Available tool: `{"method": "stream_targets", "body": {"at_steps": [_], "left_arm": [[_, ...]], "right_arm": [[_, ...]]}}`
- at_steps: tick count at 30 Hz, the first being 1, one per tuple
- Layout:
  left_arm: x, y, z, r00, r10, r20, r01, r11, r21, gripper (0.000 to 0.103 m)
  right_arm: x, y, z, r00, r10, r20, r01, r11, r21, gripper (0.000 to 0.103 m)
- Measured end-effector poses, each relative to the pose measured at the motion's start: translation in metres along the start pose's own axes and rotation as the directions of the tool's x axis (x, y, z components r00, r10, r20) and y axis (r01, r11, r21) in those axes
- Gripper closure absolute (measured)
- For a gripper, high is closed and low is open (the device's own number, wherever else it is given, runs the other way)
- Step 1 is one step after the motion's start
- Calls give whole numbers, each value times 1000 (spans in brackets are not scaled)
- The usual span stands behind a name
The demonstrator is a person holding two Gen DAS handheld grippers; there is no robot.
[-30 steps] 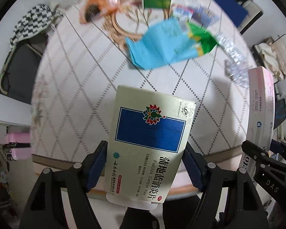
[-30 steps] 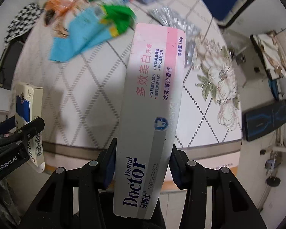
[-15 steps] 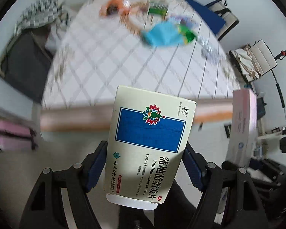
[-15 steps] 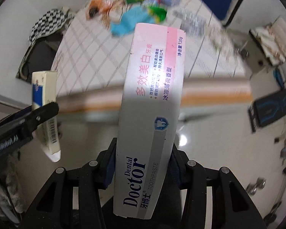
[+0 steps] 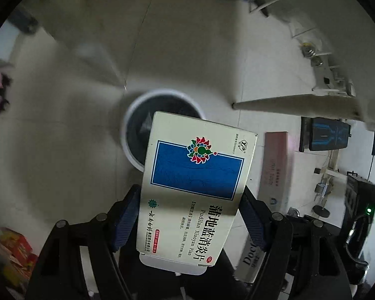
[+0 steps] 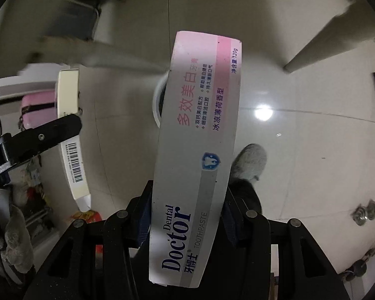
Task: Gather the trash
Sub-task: 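Open both tools over the trash bin, dropping both boxes in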
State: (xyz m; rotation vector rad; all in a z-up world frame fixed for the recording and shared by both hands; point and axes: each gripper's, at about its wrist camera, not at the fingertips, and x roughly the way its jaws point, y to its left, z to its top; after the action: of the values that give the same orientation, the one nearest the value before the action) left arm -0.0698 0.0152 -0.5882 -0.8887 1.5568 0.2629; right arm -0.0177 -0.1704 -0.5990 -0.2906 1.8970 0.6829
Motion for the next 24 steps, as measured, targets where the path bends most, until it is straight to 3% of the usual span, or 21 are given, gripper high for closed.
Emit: {"method": "stream_targets", "body": {"at_steps": [3,7,8,9,10,12,13,16,20,24], "left_arm": [[59,19,22,999,-16,-50,15,1000,-3,27],[116,46,44,997,16,-71,-17,1000,-21,25],[127,52,46,997,20,-76,-22,999,-30,23],[138,58,50,996,20,-82,-23,999,-44,9],[145,62,51,997,22,-80,-26,998,-51,3],[154,68,52,997,35,-72,-40,997,-62,3],[158,70,49,997,46,-69,-50,997,-63,3],[153,69,40,994,108,-2,-108,992,-59,3],[130,65,27,969,229,90,-226,973,-42,3],[109,53,16,948,292,124,-291,956,-30,3]], "right_arm": [[66,-17,28,998,36,-49,-37,999,-16,53],[143,-34,60,990,77,-116,-82,996,-35,52],[164,-39,67,985,95,-142,-102,994,-39,52],[182,-44,73,980,107,-169,-115,993,-36,52],[199,-46,77,975,119,-189,-127,991,-31,51],[223,-52,83,971,120,-205,-128,992,-23,49],[231,-56,87,972,121,-200,-126,992,-14,41],[236,-64,97,982,110,-151,-109,994,17,8],[220,-56,102,999,-13,-47,13,1000,-6,4],[189,-30,94,981,-187,52,189,981,-50,2]]}}
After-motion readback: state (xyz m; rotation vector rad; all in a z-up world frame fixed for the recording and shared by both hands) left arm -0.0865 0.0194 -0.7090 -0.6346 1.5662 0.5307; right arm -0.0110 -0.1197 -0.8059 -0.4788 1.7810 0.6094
